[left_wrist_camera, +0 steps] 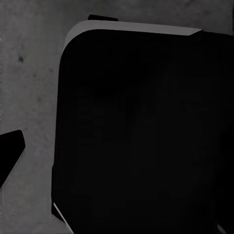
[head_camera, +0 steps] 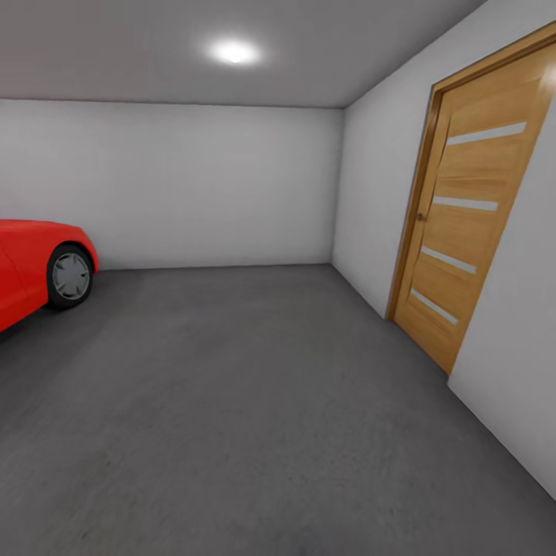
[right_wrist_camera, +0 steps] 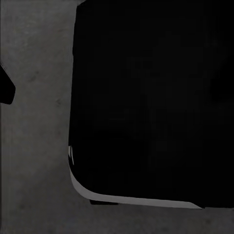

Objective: Move the two storage containers from the living room to the garage. In the garage, place one container on the floor and stack the other container on top of it (either order is fine).

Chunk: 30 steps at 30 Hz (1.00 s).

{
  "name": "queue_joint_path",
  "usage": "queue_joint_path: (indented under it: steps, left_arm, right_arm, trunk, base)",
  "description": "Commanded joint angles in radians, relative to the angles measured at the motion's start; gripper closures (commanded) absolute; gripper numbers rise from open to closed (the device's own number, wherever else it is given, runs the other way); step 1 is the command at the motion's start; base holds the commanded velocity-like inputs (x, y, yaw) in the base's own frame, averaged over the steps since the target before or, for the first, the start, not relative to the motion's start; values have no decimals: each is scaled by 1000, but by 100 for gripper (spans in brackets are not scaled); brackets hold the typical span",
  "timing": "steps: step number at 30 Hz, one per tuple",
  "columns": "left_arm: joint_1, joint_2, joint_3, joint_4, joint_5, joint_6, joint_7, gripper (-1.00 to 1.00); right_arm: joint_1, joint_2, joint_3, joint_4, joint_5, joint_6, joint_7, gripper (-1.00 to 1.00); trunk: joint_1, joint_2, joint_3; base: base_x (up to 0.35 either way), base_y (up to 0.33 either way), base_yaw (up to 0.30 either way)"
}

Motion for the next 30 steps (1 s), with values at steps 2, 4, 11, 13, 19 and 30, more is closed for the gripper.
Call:
queue_joint_path:
  steps: [2, 4, 11, 13, 19, 30]
  left_arm:
    - [0, -1, 5, 0, 7, -2, 1, -100]
    - [0, -1, 5, 0, 7, -2, 1, -100]
    - [0, 0, 4, -1, 7, -2, 1, -100]
    - [0, -1, 4, -1, 6, -2, 1, -100]
    - [0, 0, 4, -2, 6, -2, 1, -100]
    - [0, 0, 4, -2, 5, -2, 1, -100]
  right_arm:
    - [0, -1, 0, 0, 1, -3, -1, -100]
    - [0, -2, 1, 0, 1, -1, 0, -100]
    - [0, -4, 5, 0, 7, -1, 1, -100]
    - [0, -4, 5, 0, 8, -1, 1, -100]
    - [0, -3, 13, 0, 11, 0, 1, -100]
    - [0, 0, 43, 0, 31, -1, 1, -100]
  trunk:
    - [1, 0, -1]
    - [1, 0, -1]
    - [1, 0, -1]
    - [1, 0, -1]
    - [1, 0, -1]
    - [1, 0, -1]
  base:
    - [323, 0, 0]
    - [323, 0, 0]
    - [323, 0, 0]
    - [323, 0, -63]
    - [323, 0, -186]
    - [323, 0, -242]
